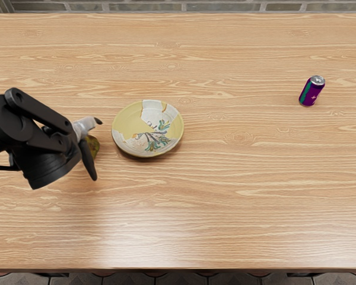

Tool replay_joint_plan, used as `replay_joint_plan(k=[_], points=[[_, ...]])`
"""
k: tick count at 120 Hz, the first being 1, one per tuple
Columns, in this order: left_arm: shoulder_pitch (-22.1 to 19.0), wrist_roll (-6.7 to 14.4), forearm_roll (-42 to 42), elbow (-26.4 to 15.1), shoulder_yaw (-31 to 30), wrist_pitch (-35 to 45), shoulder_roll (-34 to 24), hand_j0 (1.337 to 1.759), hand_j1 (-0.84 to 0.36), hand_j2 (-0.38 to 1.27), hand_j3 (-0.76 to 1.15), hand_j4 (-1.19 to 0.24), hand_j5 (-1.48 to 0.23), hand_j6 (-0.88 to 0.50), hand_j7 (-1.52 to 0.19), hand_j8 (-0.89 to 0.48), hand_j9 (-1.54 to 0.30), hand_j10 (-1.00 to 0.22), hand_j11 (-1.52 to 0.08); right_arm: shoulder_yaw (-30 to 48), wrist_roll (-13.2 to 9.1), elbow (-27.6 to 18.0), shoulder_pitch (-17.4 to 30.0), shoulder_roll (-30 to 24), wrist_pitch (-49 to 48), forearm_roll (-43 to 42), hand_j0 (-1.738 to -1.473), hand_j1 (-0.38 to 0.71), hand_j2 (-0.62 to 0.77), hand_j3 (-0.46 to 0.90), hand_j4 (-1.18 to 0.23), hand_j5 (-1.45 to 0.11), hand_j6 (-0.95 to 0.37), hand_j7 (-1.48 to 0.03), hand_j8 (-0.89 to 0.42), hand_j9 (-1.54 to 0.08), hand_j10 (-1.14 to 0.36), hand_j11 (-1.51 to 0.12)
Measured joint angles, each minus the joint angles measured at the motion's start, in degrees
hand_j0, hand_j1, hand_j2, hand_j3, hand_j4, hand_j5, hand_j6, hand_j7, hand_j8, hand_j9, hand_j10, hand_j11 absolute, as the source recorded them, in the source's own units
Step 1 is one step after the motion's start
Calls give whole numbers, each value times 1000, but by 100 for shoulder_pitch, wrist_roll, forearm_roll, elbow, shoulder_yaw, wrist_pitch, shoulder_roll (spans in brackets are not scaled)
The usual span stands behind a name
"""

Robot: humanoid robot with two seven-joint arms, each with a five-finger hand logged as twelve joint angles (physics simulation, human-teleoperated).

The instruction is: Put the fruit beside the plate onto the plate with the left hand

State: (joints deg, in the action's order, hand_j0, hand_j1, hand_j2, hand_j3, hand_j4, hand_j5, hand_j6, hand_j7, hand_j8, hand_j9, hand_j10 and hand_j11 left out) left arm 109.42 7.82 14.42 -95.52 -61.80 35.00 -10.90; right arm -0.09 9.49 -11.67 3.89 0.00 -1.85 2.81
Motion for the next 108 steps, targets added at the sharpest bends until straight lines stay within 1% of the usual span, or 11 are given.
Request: replay_joint_plan(k=[69,108], points=[[-6,0,386,28,-103,0,-15,1658,231,20,0,-99,-128,-99,-128,-99,-128,-99,-128,0,0,0,0,0,0,0,-1658,-340,-2,0,-8,-10,-8,-10,-8,-10,-8,-10],[-59,0,556,212,-130,0,-26,1658,220,22,0,-108,-140,-108,-140,-108,-140,-108,-140,0,0,0,-1,0,0,0,-1658,-340,-2,0,-8,-10,-8,-10,-8,-10,-8,-10]])
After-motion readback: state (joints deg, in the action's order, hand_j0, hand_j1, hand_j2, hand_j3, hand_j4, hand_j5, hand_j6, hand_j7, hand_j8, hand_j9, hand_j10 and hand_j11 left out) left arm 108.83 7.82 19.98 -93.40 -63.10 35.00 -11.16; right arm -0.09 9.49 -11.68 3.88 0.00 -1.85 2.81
